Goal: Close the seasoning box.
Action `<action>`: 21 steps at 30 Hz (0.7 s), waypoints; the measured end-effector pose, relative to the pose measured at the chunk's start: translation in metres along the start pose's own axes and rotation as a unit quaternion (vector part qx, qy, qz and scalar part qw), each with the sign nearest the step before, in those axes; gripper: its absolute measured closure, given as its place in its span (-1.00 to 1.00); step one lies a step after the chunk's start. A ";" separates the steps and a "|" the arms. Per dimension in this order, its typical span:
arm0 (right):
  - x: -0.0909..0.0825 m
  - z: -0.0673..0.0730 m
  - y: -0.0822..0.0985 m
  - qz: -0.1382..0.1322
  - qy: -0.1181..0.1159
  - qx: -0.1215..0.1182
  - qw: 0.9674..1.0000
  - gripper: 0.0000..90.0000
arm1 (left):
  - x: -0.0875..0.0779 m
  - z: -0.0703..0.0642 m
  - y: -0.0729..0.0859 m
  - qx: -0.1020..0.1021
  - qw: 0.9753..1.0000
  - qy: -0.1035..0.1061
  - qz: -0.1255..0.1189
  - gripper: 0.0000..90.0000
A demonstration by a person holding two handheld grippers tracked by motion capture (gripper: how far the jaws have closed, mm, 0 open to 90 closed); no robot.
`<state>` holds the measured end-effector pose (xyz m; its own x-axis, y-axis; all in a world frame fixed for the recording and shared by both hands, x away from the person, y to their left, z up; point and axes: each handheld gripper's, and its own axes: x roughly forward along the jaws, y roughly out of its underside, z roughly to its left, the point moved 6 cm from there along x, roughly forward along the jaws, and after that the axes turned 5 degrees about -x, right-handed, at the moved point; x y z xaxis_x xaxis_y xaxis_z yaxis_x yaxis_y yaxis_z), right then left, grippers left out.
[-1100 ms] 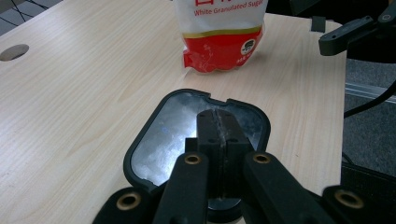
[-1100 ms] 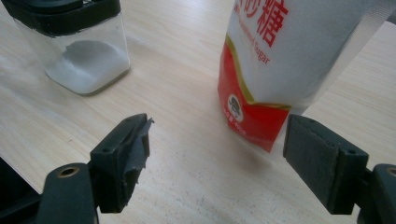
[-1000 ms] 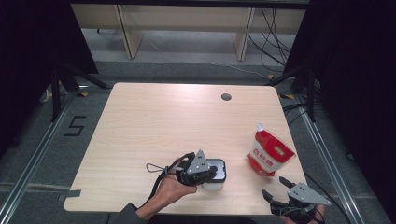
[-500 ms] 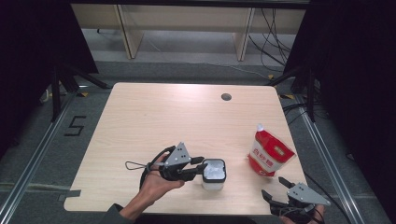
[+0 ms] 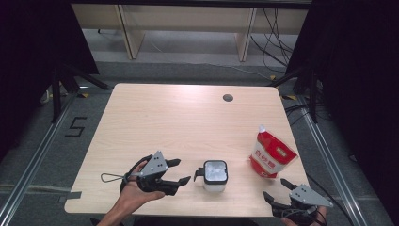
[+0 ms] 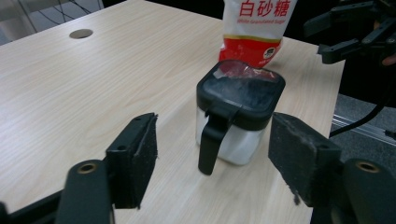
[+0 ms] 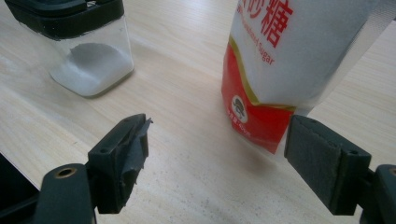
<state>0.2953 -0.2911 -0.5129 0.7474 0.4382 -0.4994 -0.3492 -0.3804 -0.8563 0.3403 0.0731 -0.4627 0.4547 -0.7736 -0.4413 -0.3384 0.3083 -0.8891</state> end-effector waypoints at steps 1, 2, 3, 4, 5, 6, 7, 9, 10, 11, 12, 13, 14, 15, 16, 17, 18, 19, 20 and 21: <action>0.000 0.000 0.000 0.000 0.000 -0.001 1.000 -0.50 | -0.002 0.001 0.003 -0.011 1.000 -0.005 -0.001 -0.33; 0.000 -0.001 0.000 -0.001 0.002 -0.004 1.000 -0.50 | -0.004 0.002 0.006 -0.012 1.000 -0.011 0.001 -0.35; 0.000 0.000 0.000 0.000 0.001 -0.004 1.000 -0.50 | -0.005 0.003 0.010 -0.019 1.000 -0.010 0.000 -0.37; 0.000 -0.001 0.000 -0.002 0.003 -0.009 1.000 -0.50 | -0.007 0.005 0.015 -0.013 1.000 -0.011 0.006 -0.43; 0.000 -0.001 0.000 -0.002 0.003 -0.009 1.000 -0.50 | -0.007 0.005 0.015 -0.013 1.000 -0.011 0.006 -0.45; 0.000 0.001 0.000 0.000 0.000 -0.001 1.000 -0.50 | -0.007 0.006 0.020 -0.015 1.000 -0.011 0.013 -0.45; -0.001 0.003 0.001 0.007 -0.002 0.015 1.000 -0.50 | -0.008 0.008 0.025 -0.012 1.000 -0.014 0.019 -0.48; -0.001 0.002 0.000 0.004 -0.001 0.006 1.000 -0.50 | -0.009 0.009 0.031 -0.027 0.999 -0.019 0.024 -0.50; -0.001 0.002 0.001 0.005 -0.002 0.010 1.000 -0.50 | -0.010 0.010 0.035 -0.031 0.999 -0.016 0.025 -0.52; -0.001 0.003 0.001 0.008 -0.003 0.016 1.000 -0.50 | -0.010 0.010 0.037 -0.032 0.999 -0.017 0.027 -0.54; -0.001 0.003 0.001 0.008 -0.003 0.015 1.000 -0.50 | -0.012 0.012 0.040 -0.026 0.999 -0.022 0.033 -0.55; -0.001 0.003 0.001 0.009 -0.004 0.016 1.000 -0.50 | -0.012 0.013 0.042 -0.021 0.999 -0.024 0.034 -0.56; -0.001 0.003 0.001 0.009 -0.004 0.016 1.000 -0.50 | -0.014 0.013 0.044 -0.023 0.999 -0.029 0.036 -0.59; 0.000 0.002 0.001 0.005 -0.006 0.004 1.000 -0.50 | -0.014 0.013 0.047 -0.027 0.998 -0.030 0.037 -0.60; 0.000 0.001 0.001 0.003 -0.002 -0.003 1.000 -0.50 | -0.015 0.015 0.048 -0.011 0.999 -0.026 0.039 -0.60; -0.001 0.006 0.002 0.015 -0.009 0.024 1.000 -0.50 | -0.015 0.014 0.051 -0.027 0.999 -0.027 0.036 -0.60; 0.000 0.004 0.002 0.011 -0.011 0.012 1.000 -0.50 | -0.016 0.014 0.053 -0.034 0.998 -0.029 0.036 -0.60; 0.001 0.004 0.002 0.011 -0.013 0.013 1.000 -0.50 | -0.017 0.015 0.055 -0.031 0.998 -0.029 0.044 -0.60; 0.001 0.004 0.002 0.010 -0.013 0.013 1.000 -0.50 | -0.017 0.016 0.057 -0.030 0.998 -0.035 0.045 -0.61; 0.001 0.004 0.002 0.011 -0.013 0.013 1.000 -0.50 | -0.017 0.016 0.060 -0.031 0.998 -0.034 0.046 -0.61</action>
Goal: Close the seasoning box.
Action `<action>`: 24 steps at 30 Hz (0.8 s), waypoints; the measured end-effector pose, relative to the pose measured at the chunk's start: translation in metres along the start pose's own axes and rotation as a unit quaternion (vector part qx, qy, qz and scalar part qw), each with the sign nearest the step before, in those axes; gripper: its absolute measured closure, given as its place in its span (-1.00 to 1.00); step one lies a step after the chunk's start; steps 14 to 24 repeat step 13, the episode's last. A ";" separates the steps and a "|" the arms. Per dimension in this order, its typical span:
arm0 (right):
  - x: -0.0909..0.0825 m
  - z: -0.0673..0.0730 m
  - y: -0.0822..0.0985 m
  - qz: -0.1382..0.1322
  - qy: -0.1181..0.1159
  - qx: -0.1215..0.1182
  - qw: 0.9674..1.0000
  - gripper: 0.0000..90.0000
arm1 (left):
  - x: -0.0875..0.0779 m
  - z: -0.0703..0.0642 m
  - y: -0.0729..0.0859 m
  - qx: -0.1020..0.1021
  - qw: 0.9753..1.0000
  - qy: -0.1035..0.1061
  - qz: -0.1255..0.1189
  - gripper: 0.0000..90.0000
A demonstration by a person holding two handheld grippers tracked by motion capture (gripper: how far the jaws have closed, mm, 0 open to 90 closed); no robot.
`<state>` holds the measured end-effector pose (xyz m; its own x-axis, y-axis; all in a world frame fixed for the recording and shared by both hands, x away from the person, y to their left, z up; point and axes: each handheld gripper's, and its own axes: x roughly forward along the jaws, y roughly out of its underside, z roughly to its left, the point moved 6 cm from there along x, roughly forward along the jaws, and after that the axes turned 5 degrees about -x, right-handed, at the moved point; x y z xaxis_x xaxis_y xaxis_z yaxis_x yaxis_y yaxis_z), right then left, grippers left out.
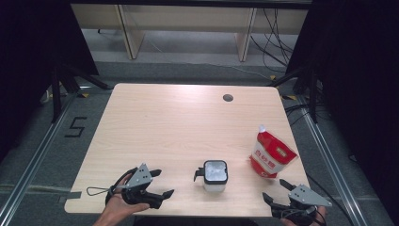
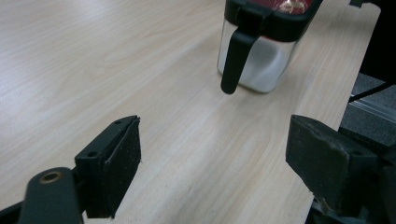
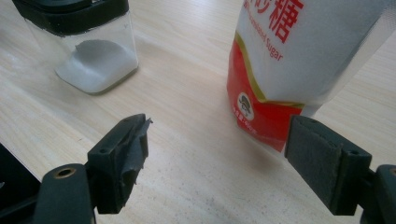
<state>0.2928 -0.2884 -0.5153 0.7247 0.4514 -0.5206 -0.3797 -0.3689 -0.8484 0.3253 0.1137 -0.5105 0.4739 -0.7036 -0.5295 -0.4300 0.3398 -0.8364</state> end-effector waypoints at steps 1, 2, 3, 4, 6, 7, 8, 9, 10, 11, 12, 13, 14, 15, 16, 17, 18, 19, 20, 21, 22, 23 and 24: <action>0.000 0.000 0.000 0.000 -0.002 0.003 1.000 -0.50 | 0.000 0.002 0.002 0.009 1.000 0.001 0.005 -0.61; 0.000 0.000 0.000 0.001 -0.002 0.003 1.000 -0.50 | 0.000 0.002 0.006 -0.003 1.000 -0.007 0.010 -0.61; -0.001 0.002 0.001 0.007 0.002 0.013 1.000 -0.51 | 0.000 0.002 0.007 -0.004 1.000 -0.003 0.008 -0.62; 0.000 0.000 0.001 0.004 0.000 0.003 1.000 -0.51 | 0.000 0.004 0.008 0.006 1.000 -0.004 0.011 -0.62; 0.000 0.000 0.001 0.003 0.000 -0.002 1.000 -0.51 | 0.001 0.004 0.011 -0.012 1.000 -0.005 0.011 -0.63; 0.000 0.000 0.001 0.004 0.000 -0.001 1.000 -0.51 | 0.001 0.004 0.012 -0.013 1.000 -0.004 0.012 -0.63; 0.000 0.000 0.001 0.004 0.000 -0.001 1.000 -0.51 | 0.001 0.005 0.012 -0.013 1.000 -0.008 0.007 -0.63; 0.000 0.000 0.001 0.005 0.000 -0.001 1.000 -0.51 | 0.000 0.006 0.013 -0.015 1.000 -0.010 0.015 -0.63; 0.001 -0.002 0.001 -0.002 0.004 -0.009 1.000 -0.51 | 0.000 0.006 0.013 -0.015 1.000 -0.009 0.013 -0.63; 0.001 -0.002 0.000 -0.002 0.004 -0.007 1.000 -0.51 | 0.000 0.007 0.013 -0.009 1.000 -0.008 0.009 -0.63; 0.001 -0.004 0.000 -0.005 0.008 -0.014 1.000 -0.51 | 0.000 0.008 0.014 -0.020 1.000 -0.011 0.013 -0.63; 0.001 -0.002 0.001 -0.001 0.004 -0.006 1.000 -0.51 | 0.000 0.009 0.013 -0.017 1.000 -0.014 0.011 -0.63; 0.001 -0.002 0.001 -0.001 0.004 -0.006 1.000 -0.51 | 0.000 0.009 0.013 -0.017 1.000 -0.014 0.011 -0.63; 0.001 -0.002 0.001 -0.001 0.004 -0.006 1.000 -0.51 | 0.000 0.009 0.013 -0.017 1.000 -0.014 0.011 -0.63; 0.001 -0.002 0.001 -0.001 0.004 -0.006 1.000 -0.51 | 0.000 0.009 0.013 -0.017 1.000 -0.014 0.011 -0.63; 0.001 -0.002 0.001 -0.001 0.004 -0.006 1.000 -0.51 | 0.000 0.009 0.013 -0.017 1.000 -0.014 0.011 -0.63; 0.001 -0.002 0.001 -0.001 0.004 -0.006 1.000 -0.51 | 0.000 0.009 0.013 -0.017 1.000 -0.014 0.011 -0.63; 0.001 -0.002 0.001 -0.001 0.004 -0.006 1.000 -0.51 | 0.000 0.009 0.013 -0.017 1.000 -0.014 0.011 -0.63; 0.001 -0.002 0.001 -0.001 0.004 -0.006 1.000 -0.51 | 0.000 0.009 0.013 -0.017 1.000 -0.014 0.011 -0.63; 0.001 -0.002 0.001 -0.001 0.004 -0.006 1.000 -0.51 | 0.000 0.009 0.013 -0.017 1.000 -0.014 0.011 -0.63; 0.001 -0.002 0.001 -0.001 0.004 -0.006 1.000 -0.51 | 0.000 0.009 0.013 -0.017 1.000 -0.014 0.011 -0.63; 0.001 -0.002 0.001 -0.001 0.004 -0.006 1.000 -0.51 | 0.000 0.009 0.013 -0.017 1.000 -0.014 0.011 -0.63; 0.001 -0.002 0.001 -0.001 0.004 -0.006 1.000 -0.51 | 0.000 0.009 0.013 -0.017 1.000 -0.014 0.011 -0.63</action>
